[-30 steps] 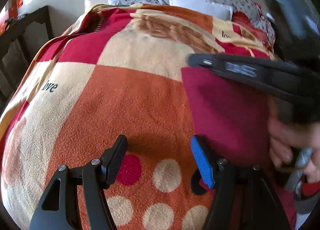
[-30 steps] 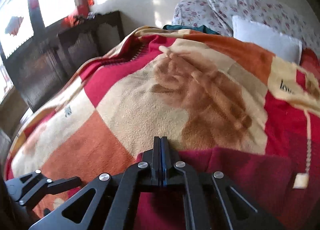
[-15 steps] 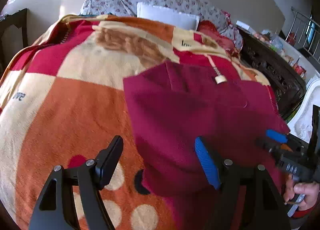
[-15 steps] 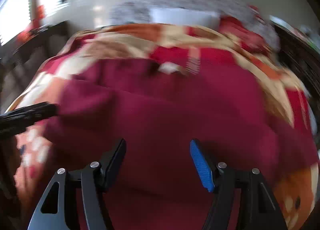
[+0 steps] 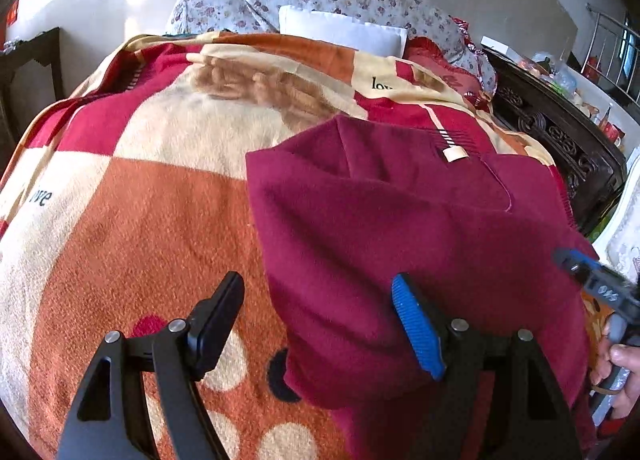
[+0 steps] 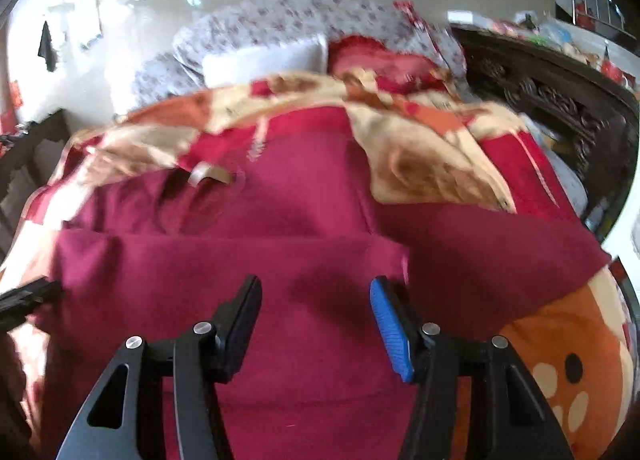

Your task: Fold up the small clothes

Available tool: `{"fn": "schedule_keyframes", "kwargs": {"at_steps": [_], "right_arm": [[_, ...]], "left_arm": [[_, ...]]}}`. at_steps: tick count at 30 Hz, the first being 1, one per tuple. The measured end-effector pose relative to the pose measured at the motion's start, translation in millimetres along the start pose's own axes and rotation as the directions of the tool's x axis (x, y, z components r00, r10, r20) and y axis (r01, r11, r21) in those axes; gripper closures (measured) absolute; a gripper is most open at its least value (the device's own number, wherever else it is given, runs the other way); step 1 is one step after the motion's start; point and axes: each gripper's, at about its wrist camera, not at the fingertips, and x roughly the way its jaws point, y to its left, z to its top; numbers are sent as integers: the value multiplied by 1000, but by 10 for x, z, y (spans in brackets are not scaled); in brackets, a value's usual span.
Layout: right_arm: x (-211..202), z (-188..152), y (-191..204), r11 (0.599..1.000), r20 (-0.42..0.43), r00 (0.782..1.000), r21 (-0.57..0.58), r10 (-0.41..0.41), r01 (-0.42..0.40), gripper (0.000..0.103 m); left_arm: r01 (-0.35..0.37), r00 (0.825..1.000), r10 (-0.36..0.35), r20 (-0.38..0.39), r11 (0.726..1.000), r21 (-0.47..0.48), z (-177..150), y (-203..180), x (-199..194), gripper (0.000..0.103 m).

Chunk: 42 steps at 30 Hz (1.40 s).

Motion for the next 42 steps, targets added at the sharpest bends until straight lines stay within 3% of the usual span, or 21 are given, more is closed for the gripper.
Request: {"fn": "schedule_keyframes", "kwargs": {"at_steps": [6, 9, 11, 14, 18, 22, 28, 33, 37, 42], "right_arm": [[-27, 18, -34, 1000, -6, 1000, 22, 22, -22, 39], [-130, -4, -8, 1000, -8, 1000, 5, 9, -9, 39], [-178, -50, -6, 1000, -2, 1000, 11, 7, -7, 39], [-63, -138, -12, 1000, -48, 999, 22, 14, -13, 35], [-86, -140, 48, 1000, -49, 999, -28, 0, -1, 32], [-251, -140, -137, 999, -32, 998, 22, 45, -44, 32], [-413, -241, -819, 988, -11, 999, 148, -35, 36, 25], [-376, -323, -1579, 946, -37, 997, 315, -62, 70, 25], [-343, -297, -2144, 884, -11, 996, 460, -85, 81, 20], [-130, -303, -2666, 781, -21, 998, 622, -51, 53, 20]], "left_arm": [[53, 997, -53, 62, 999, 7, 14, -76, -150, 27], [123, 988, -123, 90, 992, 3, 11, -130, -225, 17], [147, 986, -149, 75, 989, 36, -9, -217, -215, 16], [102, 993, -106, 51, 992, 75, -34, -319, -125, 16], [39, 999, -36, -28, 993, 113, -100, -391, 106, 16], [-16, 999, 23, -39, 985, 173, -158, -431, 177, 16], [17, 1000, -18, 6, 991, 131, -119, -375, 51, 16], [120, 991, -123, 60, 992, 43, -54, -296, -70, 14], [105, 992, -106, 68, 994, 22, -28, -260, -61, 14], [121, 990, -119, 76, 992, -21, -8, -182, -73, 14]]}}
